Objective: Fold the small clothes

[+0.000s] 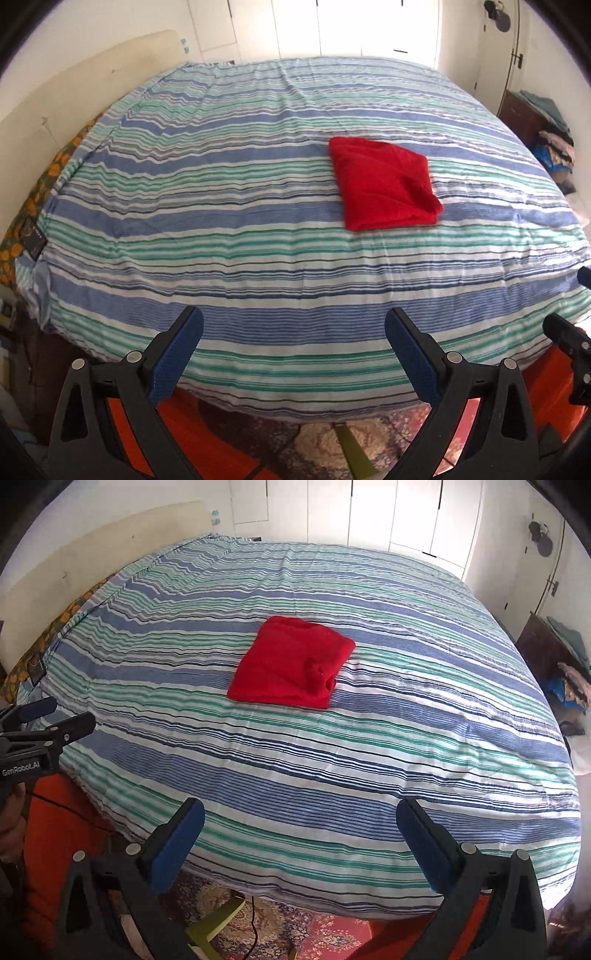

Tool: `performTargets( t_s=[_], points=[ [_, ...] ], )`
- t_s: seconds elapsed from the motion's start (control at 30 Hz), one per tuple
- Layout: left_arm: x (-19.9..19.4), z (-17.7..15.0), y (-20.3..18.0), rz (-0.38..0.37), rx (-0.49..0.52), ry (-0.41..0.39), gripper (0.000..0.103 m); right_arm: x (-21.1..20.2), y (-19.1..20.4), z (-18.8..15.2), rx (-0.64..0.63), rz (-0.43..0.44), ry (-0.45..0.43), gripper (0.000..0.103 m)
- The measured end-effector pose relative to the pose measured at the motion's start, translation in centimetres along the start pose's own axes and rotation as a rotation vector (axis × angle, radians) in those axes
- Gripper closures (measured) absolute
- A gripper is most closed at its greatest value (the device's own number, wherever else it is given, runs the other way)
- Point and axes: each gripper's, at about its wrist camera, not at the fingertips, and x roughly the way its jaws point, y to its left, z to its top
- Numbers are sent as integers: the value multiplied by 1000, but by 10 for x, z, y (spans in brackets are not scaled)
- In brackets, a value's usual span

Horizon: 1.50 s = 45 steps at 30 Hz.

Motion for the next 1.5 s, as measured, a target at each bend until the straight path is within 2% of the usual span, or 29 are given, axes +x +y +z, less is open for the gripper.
performTargets(
  t_s=[0.17, 0.4, 0.73, 0.97, 1.1, 1.23, 1.37, 1.5],
  points=[
    [-11, -1, 5, -2, -20, -10, 4, -17, 8, 2, -7, 19, -24, 1],
    [-35, -11, 1, -35, 33, -37, 4, -41, 14, 2, -18, -3, -52, 1],
    [-40, -27, -3, -113, 43, 1, 1, -49, 19, -4, -26, 18, -16, 1],
    [-45, -24, -2, -85, 34, -10, 1, -43, 22, -7, -19, 30, 5, 1],
    [-52, -22, -1, -56, 45, -63, 1, -45, 23, -6, -19, 36, -1, 1],
    [-65, -17, 0, 24, 65, -159, 1, -48, 22, -4, -24, 35, -6, 1],
    [-69, -8, 9, -5, 36, -170, 1, -54, 22, -2, -36, 26, -13, 1],
    [-81, -7, 14, 22, 40, -304, 0, -63, 19, 1, -42, 13, -38, 1]
  ],
)
